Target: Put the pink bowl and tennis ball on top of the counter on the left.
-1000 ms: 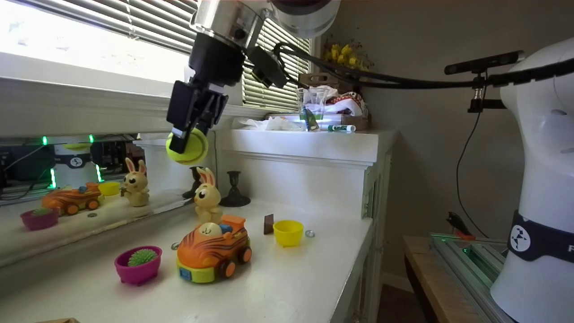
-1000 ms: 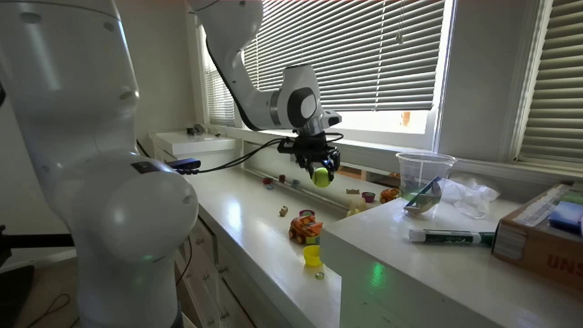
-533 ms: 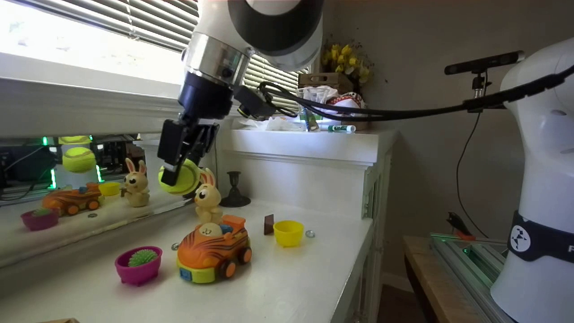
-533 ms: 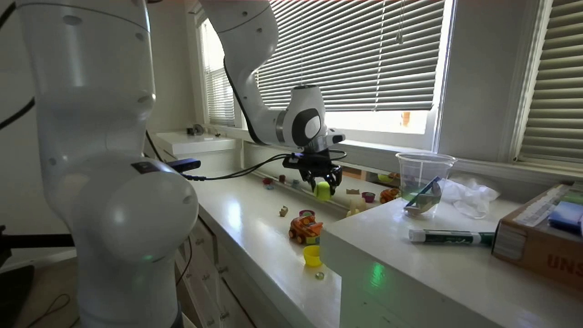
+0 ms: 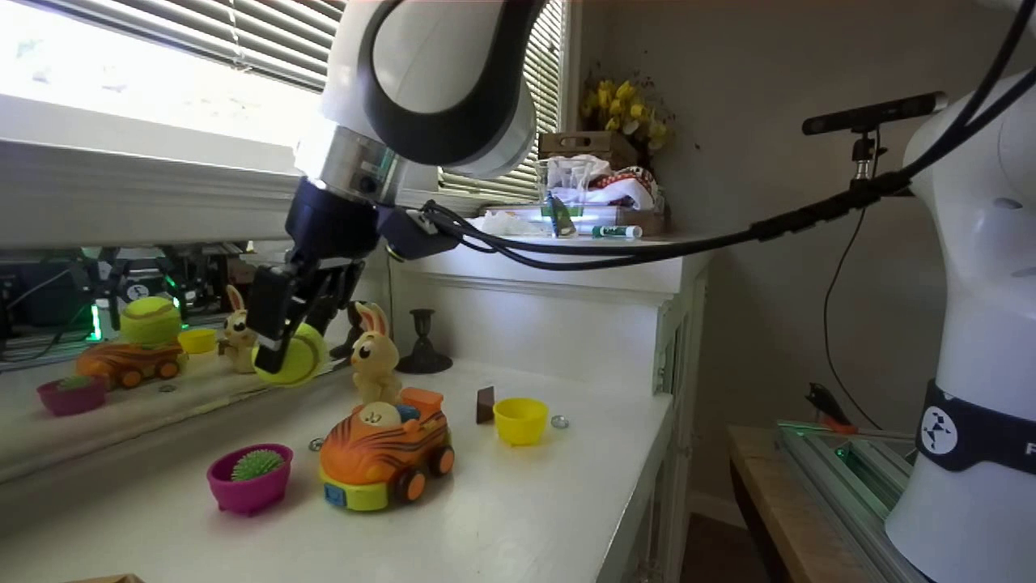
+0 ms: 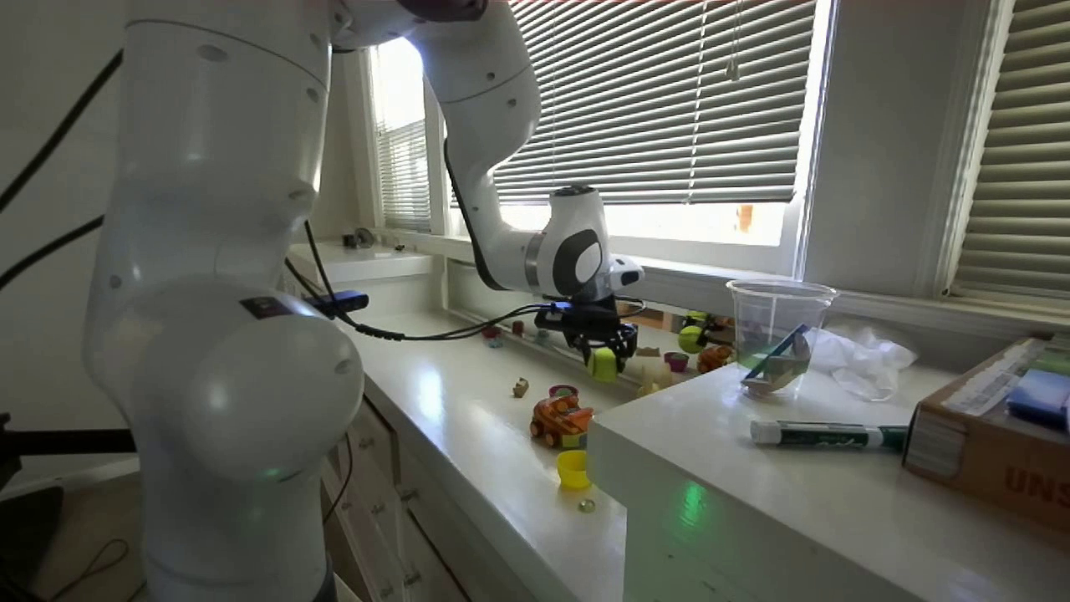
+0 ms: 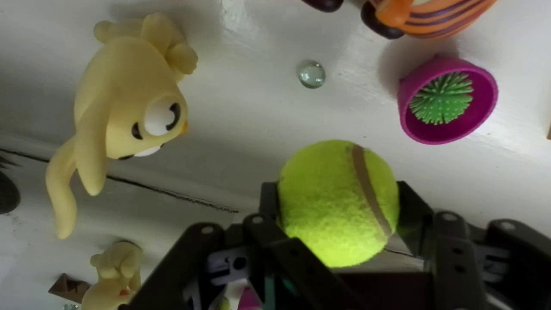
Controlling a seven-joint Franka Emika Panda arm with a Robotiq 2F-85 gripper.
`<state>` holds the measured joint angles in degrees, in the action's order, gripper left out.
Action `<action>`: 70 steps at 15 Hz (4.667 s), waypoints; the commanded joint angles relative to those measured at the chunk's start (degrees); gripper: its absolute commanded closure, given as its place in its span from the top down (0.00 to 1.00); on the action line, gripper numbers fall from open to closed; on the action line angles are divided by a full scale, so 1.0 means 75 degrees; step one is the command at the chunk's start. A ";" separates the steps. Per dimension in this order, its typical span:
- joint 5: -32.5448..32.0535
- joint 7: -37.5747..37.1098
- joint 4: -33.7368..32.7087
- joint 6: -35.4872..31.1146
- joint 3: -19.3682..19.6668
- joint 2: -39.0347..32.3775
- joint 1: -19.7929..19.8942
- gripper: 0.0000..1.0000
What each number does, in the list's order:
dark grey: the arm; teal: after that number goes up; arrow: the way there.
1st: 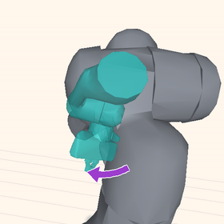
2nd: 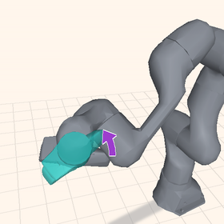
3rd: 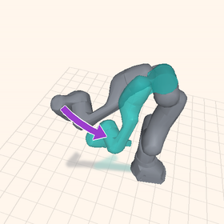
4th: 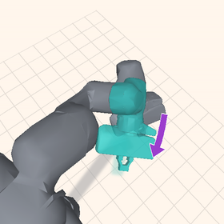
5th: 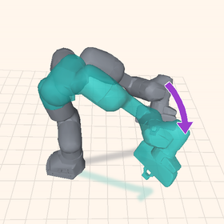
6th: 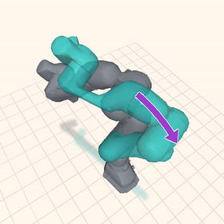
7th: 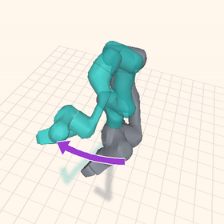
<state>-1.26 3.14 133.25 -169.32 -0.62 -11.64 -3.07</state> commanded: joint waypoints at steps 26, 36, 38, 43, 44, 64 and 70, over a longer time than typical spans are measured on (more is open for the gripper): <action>-0.0070 -0.0080 -0.0994 -0.0799 0.0130 -0.1741 0.0099 0.42; -0.0274 -0.0179 -0.0763 -0.0920 0.0438 -0.1397 -0.0215 1.00; -0.0381 -0.0351 -0.0565 -0.0950 0.0694 -0.1092 -0.0521 1.00; -0.0803 -0.1136 -0.0146 -0.0586 0.2272 -0.0148 -0.2228 1.00; -0.1271 -0.1679 -0.0084 -0.0391 0.3062 0.0061 -0.2942 1.00; -0.2190 -0.3530 -0.0514 0.6156 0.0263 0.3059 -0.1548 1.00; -0.2188 -0.3529 -0.0514 0.6156 0.0262 0.3057 -0.1548 1.00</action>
